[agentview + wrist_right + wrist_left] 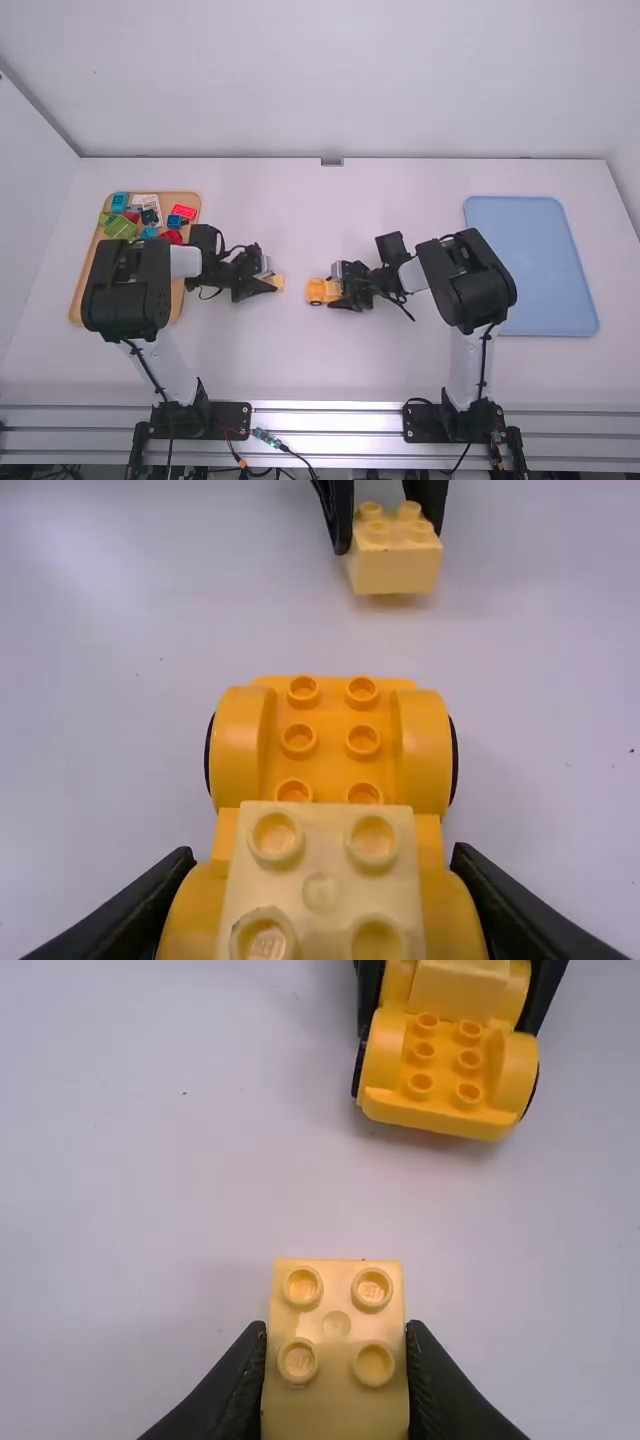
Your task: Assemble lego blocks to make yellow taxi
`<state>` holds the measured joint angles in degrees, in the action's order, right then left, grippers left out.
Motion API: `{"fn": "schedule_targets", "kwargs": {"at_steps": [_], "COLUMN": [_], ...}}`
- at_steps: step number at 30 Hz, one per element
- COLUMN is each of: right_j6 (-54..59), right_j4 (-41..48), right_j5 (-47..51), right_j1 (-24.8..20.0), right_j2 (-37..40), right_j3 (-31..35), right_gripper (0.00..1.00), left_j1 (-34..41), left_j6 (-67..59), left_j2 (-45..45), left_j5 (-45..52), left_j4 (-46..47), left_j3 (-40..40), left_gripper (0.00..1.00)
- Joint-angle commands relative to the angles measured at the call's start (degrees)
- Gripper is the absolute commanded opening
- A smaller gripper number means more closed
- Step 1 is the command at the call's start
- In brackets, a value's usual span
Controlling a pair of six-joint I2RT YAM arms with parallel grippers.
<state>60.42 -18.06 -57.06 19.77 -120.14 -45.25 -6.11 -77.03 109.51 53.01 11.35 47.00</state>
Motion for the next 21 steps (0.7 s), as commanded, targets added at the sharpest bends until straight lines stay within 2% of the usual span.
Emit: {"fn": "schedule_targets", "kwargs": {"at_steps": [1,5,9,12,18,21], "right_j6": [0.09,-0.44,-0.57,-0.52,0.48,0.5], "right_j4": [0.0,0.02,1.58,3.3,4.59,4.07], "right_j5": [-1.2,-1.14,-1.09,-0.59,-1.05,-0.98], "right_j1": [0.09,0.17,0.09,0.11,0.13,0.2], "right_j2": [1.11,1.11,1.11,1.11,1.11,1.11], "right_j3": [-0.88,-1.43,-2.43,-3.35,-3.74,-3.39], "right_gripper": [0.43,0.43,0.43,0.43,0.43,0.43], "left_j1": [0.5,0.52,1.88,4.11,12.28,15.67], "left_j6": [-0.33,-7.48,-8.37,-4.76,13.68,14.58], "left_j2": [0.13,-1.25,-3.46,-5.58,-9.88,-10.17], "left_j5": [2.2,6.77,7.43,5.09,-8.16,-8.55], "left_j4": [3.93,14.43,17.57,14.08,-4.81,-9.14], "left_j3": [2.93,6.44,7.19,5.57,-1.16,-3.17], "left_gripper": [0.02,0.02,0.02,0.02,0.02,0.02]}}
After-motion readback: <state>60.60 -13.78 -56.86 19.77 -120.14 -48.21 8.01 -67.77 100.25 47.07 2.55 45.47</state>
